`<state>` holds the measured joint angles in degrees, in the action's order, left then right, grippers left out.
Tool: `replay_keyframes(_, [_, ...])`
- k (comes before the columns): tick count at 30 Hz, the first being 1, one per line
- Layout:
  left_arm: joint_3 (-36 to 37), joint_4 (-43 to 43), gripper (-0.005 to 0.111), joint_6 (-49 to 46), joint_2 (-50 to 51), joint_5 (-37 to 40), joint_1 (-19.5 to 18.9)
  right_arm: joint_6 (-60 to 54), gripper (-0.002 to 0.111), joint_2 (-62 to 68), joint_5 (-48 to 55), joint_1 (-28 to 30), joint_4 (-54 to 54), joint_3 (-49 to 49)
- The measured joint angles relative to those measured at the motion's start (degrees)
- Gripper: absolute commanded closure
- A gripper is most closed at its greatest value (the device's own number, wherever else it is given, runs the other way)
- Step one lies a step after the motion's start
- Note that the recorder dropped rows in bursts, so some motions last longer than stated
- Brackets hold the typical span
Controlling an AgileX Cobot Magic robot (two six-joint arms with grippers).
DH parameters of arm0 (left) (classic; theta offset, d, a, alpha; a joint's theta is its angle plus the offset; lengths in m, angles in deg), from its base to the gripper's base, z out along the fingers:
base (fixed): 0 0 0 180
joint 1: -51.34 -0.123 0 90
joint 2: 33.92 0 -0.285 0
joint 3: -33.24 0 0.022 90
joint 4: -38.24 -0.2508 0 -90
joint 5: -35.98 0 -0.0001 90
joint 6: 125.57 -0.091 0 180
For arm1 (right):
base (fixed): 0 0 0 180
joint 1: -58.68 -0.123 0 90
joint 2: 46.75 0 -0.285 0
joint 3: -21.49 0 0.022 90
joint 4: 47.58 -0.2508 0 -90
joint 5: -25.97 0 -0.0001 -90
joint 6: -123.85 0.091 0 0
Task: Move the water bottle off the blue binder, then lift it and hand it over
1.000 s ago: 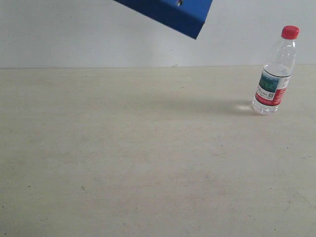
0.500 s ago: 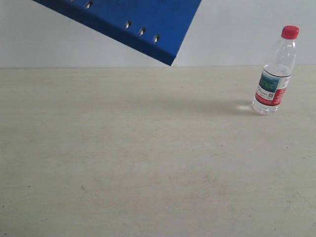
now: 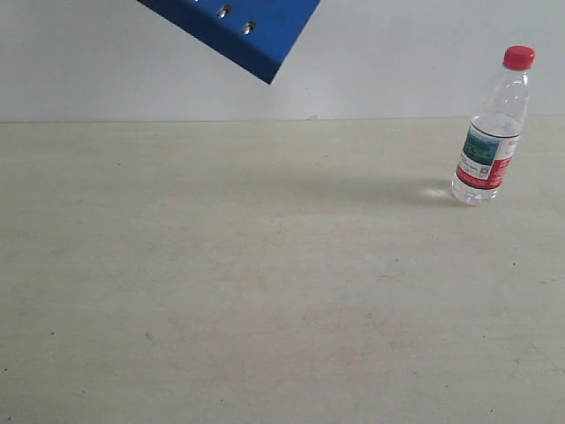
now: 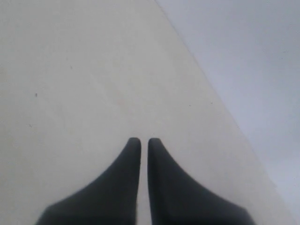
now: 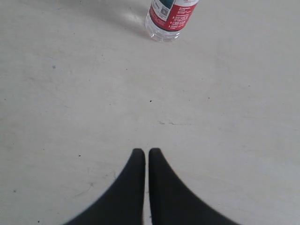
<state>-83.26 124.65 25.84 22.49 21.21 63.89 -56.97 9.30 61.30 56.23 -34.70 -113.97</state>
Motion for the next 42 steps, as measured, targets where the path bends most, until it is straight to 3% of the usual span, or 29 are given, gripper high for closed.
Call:
replay_keyframes(3, [0.00, -6.07, 0.101, 0.28, 0.00, -3.53, 0.00, -0.38, 0.108, 0.00, 0.26, 0.00, 0.00, 0.00])
replay_keyframes(6, [0.00, -27.12, 0.101, -16.67, 0.00, -20.30, 0.00, -0.62, 0.108, 0.00, 0.72, 0.00, 0.00, 0.00])
replay_keyframes(8, [-0.74, -41.01, 0.101, -21.81, 0.00, -25.05, 0.00, -0.62, 0.108, 0.00, 0.72, 0.00, 0.00, 0.00])
replay_keyframes(12, [-4.03, -67.06, 0.101, -25.14, -1.32, -16.95, 0.00, -0.62, 0.108, 0.00, 0.81, 0.00, 0.00, 0.00])
replay_keyframes(14, [-6.98, -86.41, 0.101, -24.70, -4.13, -4.74, 0.00, -0.62, 0.108, 0.00, 0.81, 0.00, 0.00, 0.00])
replay_keyframes(16, [-8.47, -95.84, 0.101, -15.68, -8.90, 6.55, 0.44, -0.62, 0.108, 0.00, 0.81, 0.00, 0.00, 0.00])
replay_keyframes(20, [-8.84, -90.28, 0.101, 21.39, -19.90, 25.95, 0.81, -0.62, 0.108, 0.00, 0.70, 0.00, 0.00, 0.00])
replay_keyframes(25, [-6.69, -88.95, 0.101, 43.74, -21.28, 27.94, 0.81, -0.62, 0.108, 0.00, -0.45, 0.00, -0.38, 0.00])
replay_keyframes(29, [-1.30, -92.09, 0.101, 48.81, -18.30, 22.42, 0.81, -0.62, 0.108, 0.00, -0.76, 0.00, -0.98, 0.00])
replay_keyframes(36, [7.93, -99.70, 0.101, 48.70, -10.19, 7.70, 0.57, -1.11, 0.108, 0.00, -1.02, 0.00, -2.35, 0.00])
replay_keyframes(42, [9.35, -92.90, 0.101, 41.11, -8.32, 5.69, -5.94, -2.02, 0.108, 0.00, -1.05, 0.00, -2.57, 0.00])
